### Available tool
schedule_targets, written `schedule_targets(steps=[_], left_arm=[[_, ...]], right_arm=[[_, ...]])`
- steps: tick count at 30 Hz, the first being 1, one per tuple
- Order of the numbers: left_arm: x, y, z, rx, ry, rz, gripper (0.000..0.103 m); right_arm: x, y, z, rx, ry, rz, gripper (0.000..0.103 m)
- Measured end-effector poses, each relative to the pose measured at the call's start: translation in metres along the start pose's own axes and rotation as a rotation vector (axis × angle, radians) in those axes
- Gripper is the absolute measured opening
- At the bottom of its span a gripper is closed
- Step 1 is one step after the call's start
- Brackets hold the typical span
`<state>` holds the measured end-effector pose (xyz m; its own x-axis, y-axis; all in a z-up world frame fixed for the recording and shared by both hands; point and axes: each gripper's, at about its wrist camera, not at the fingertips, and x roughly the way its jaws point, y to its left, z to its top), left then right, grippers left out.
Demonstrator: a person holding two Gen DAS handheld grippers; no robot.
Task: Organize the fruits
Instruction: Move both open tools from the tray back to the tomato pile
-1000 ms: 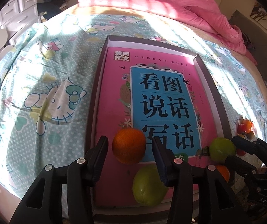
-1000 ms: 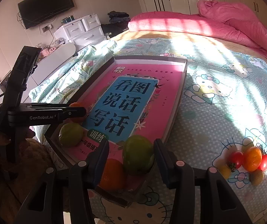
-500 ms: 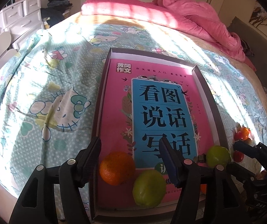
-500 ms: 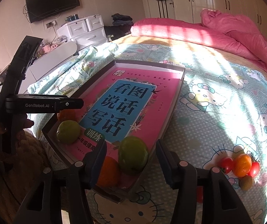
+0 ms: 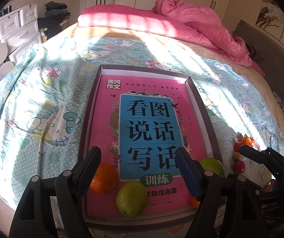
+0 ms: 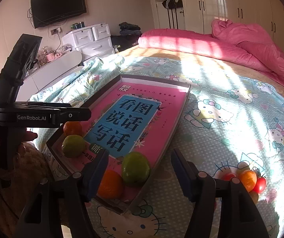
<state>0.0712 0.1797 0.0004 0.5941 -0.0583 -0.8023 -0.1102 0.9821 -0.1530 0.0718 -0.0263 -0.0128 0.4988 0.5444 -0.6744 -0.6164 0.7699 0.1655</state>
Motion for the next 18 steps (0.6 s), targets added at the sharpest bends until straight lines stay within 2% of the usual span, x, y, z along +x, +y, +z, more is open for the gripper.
schedule_targets(steps=[13,18], left_arm=[[-0.014,-0.030,0.001,0.033,-0.015,0.002,0.079],[-0.017,-0.045,0.001,0.041,-0.015,-0.019,0.079]], right_arm=[[-0.019,-0.011,0.001,0.004,-0.047,-0.018,0.066],[-0.029,-0.014,-0.001,-0.023,-0.062,-0.036,0.071]])
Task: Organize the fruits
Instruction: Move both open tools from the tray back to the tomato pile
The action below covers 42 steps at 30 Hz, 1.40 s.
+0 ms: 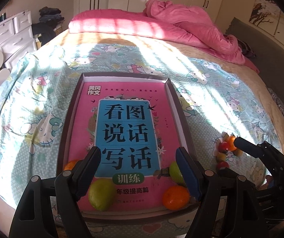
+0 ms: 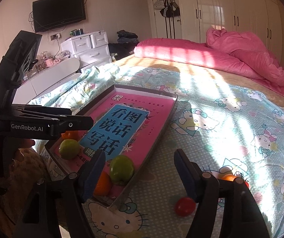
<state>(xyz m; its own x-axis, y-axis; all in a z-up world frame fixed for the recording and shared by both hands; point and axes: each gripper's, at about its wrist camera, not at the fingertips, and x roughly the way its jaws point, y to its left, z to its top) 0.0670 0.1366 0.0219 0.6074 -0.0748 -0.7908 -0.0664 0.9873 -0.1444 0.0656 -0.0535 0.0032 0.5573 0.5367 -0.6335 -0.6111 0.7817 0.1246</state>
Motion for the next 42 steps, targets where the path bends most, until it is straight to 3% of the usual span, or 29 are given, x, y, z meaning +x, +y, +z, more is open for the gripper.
schedule_targets(steps=[23,42], left_arm=[[-0.010,-0.052,-0.001,0.078,-0.017,-0.028,0.080],[-0.011,-0.078,-0.005,0.132,-0.008,-0.067,0.080]], right_arm=[[-0.040,-0.026,-0.011,-0.021,-0.083,-0.089,0.080],[-0.057,-0.065,-0.020,0.099,-0.099,-0.157,0.083]])
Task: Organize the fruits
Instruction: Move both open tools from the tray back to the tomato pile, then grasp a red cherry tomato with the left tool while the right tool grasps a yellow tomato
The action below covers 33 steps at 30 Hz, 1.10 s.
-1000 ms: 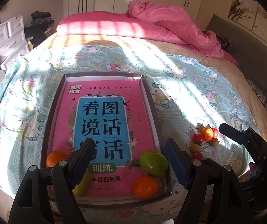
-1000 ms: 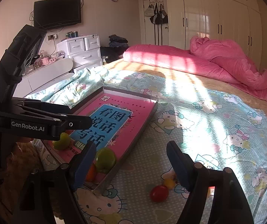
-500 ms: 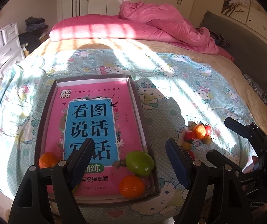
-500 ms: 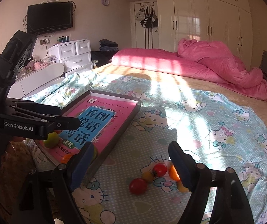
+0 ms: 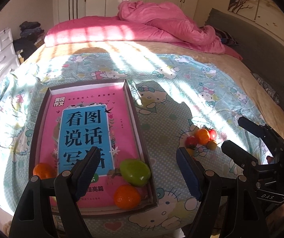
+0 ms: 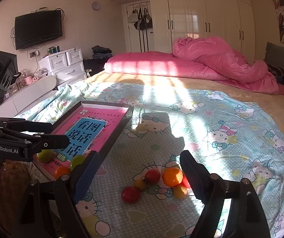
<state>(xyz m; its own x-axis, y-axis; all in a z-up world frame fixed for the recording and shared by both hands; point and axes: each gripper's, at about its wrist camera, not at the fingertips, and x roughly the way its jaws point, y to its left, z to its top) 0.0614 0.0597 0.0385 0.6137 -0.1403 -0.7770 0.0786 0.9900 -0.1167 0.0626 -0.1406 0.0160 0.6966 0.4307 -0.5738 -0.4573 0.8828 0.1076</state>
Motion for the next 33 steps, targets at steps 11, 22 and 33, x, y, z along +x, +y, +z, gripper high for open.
schedule_targets(steps=[11,22,33], left_arm=[[0.010,-0.017,-0.006,0.035,0.025,-0.029,0.080],[0.026,-0.044,-0.018,0.099,0.068,-0.083,0.080],[0.045,-0.061,-0.031,0.139,0.119,-0.129,0.080]], right_arm=[[-0.001,-0.027,-0.008,0.077,0.023,-0.049,0.083],[0.002,-0.076,-0.022,0.279,0.076,-0.100,0.083],[0.007,-0.108,-0.035,0.389,0.133,-0.168,0.083]])
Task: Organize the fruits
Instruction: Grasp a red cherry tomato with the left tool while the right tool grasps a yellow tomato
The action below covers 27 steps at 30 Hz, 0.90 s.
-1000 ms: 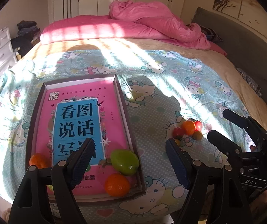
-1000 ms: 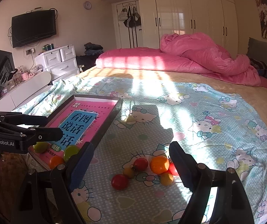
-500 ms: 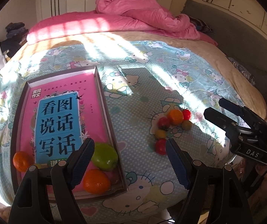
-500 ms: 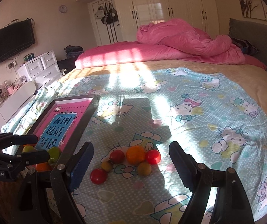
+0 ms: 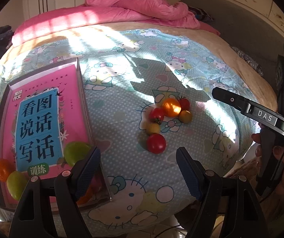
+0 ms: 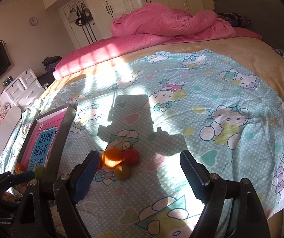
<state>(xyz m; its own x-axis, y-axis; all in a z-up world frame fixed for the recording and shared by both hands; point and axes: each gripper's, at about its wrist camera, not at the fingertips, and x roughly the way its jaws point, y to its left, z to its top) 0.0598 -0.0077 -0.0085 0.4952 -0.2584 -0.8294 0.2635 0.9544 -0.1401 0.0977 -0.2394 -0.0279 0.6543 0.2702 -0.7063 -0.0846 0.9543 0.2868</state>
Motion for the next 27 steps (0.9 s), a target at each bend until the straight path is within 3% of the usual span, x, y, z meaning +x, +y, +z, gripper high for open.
schedule_targets(steps=[6,23,27], left_arm=[[0.016,-0.002,-0.004,0.013,0.023,-0.013,0.080],[0.046,-0.020,-0.001,0.061,0.055,-0.075,0.080],[0.053,-0.019,0.000,0.051,0.062,-0.083,0.075]], right_arm=[[0.014,0.002,-0.006,-0.028,0.063,-0.047,0.083],[0.031,0.022,-0.017,-0.125,0.121,-0.025,0.083],[0.035,0.029,-0.019,-0.157,0.127,-0.009,0.077]])
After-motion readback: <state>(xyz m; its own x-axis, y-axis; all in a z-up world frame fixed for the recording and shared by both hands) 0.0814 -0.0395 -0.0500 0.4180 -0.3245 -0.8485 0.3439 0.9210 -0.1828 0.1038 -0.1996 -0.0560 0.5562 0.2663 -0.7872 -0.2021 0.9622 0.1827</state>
